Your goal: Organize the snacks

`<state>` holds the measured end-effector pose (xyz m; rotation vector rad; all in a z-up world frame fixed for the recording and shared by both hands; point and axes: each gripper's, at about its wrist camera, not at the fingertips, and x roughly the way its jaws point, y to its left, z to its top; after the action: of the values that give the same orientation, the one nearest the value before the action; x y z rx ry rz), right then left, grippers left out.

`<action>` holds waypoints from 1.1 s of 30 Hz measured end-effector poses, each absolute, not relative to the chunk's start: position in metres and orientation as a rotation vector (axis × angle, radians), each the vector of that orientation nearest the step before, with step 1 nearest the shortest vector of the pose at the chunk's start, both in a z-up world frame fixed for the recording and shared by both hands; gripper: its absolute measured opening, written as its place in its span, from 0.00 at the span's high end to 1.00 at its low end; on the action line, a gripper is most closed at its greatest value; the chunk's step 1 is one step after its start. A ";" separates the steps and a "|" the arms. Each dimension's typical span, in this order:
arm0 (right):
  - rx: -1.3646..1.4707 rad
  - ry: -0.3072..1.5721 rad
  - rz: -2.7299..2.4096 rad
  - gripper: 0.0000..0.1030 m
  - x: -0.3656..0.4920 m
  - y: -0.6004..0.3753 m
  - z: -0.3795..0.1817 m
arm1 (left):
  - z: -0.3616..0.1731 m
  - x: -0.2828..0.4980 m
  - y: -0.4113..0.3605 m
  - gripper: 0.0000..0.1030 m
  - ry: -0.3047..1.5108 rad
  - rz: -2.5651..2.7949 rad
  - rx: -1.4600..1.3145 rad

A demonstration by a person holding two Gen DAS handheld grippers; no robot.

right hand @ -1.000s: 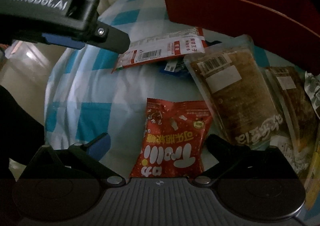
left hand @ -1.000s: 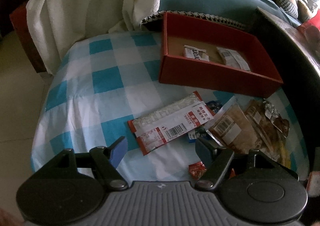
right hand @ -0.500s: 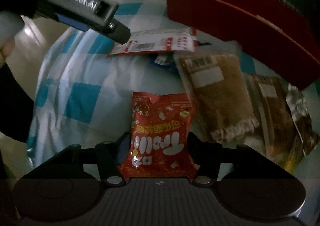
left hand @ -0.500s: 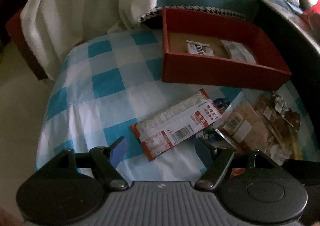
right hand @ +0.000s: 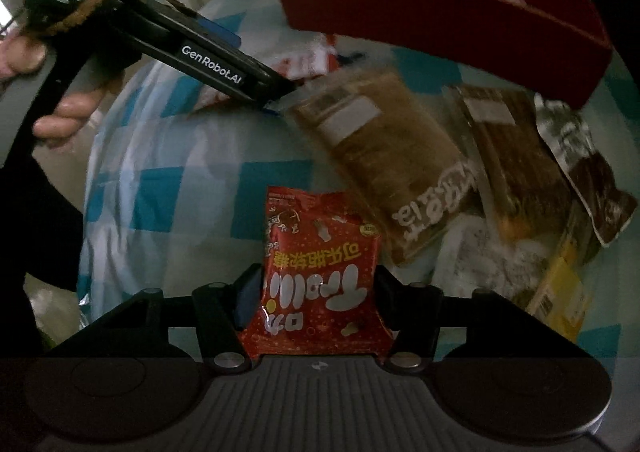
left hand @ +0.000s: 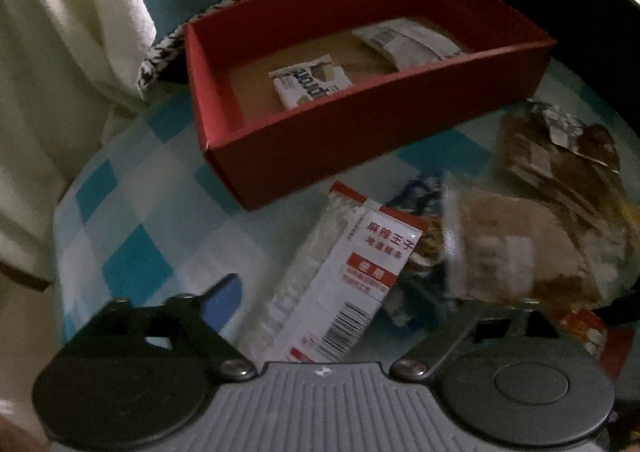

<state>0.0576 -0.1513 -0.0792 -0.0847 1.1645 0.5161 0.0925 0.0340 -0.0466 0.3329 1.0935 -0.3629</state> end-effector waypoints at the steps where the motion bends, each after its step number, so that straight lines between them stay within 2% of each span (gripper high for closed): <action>1: -0.064 1.167 0.521 0.33 0.060 -0.154 -0.080 | -0.050 0.097 0.036 0.13 1.103 -0.360 0.323; 4: -0.039 1.166 0.513 0.32 0.067 -0.158 -0.079 | -0.055 0.103 0.046 0.14 1.146 -0.346 0.256; 11: -0.050 1.164 0.507 0.34 0.066 -0.158 -0.079 | -0.053 0.072 0.049 0.44 1.160 -0.318 0.212; 14: -0.046 1.170 0.513 0.38 0.064 -0.158 -0.078 | -0.050 0.056 0.049 0.51 1.179 -0.334 0.184; 20: -0.059 1.174 0.522 0.41 0.057 -0.156 -0.079 | -0.042 0.034 0.050 0.50 1.175 -0.304 0.126; 21: -0.057 1.174 0.520 0.41 0.057 -0.156 -0.079 | -0.041 0.037 0.050 0.48 1.166 -0.294 0.125; 23: -0.056 1.179 0.515 0.41 0.058 -0.155 -0.080 | -0.039 0.045 0.050 0.35 1.166 -0.283 0.106; 24: -0.059 1.179 0.512 0.40 0.059 -0.155 -0.080 | -0.040 0.048 0.050 0.34 1.169 -0.273 0.091; 27: -0.060 1.186 0.519 0.19 0.063 -0.153 -0.080 | -0.045 0.060 0.042 0.32 1.188 -0.279 0.079; 32: -0.094 1.153 0.531 0.11 0.066 -0.142 -0.081 | -0.056 0.067 0.028 0.28 1.180 -0.243 0.168; 33: -0.092 1.151 0.542 0.06 0.067 -0.141 -0.082 | -0.056 0.066 0.028 0.28 1.176 -0.241 0.169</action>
<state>0.0669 -0.1410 -0.0822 -0.0923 1.1506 0.5417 0.0664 0.0281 -0.0561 0.1692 1.1759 -0.2414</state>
